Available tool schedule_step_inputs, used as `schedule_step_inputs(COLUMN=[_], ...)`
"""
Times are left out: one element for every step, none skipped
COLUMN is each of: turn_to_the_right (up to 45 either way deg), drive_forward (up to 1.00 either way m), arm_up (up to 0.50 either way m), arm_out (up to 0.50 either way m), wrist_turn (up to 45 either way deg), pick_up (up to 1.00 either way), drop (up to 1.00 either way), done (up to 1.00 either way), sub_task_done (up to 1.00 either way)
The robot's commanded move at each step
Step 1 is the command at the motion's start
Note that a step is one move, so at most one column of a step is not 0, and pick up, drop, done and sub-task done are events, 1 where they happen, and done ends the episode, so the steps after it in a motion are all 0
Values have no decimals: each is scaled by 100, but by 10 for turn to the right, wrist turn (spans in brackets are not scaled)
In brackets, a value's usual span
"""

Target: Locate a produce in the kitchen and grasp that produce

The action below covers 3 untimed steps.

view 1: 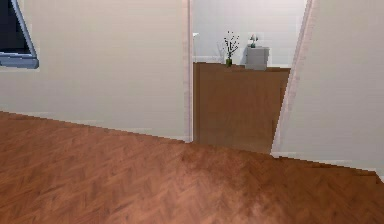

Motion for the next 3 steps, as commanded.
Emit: schedule_step_inputs(turn_to_the_right=[0, 0, 0], drive_forward=[0, 0, 0], arm_up=[0, -10, 0], arm_out=[0, 0, 0], wrist_turn=[120, 0, 0], pick_up=[0, 0, 100], drop=[0, 0, 0], done=[0, 0, 0], sub_task_done=[0, 0, 0])
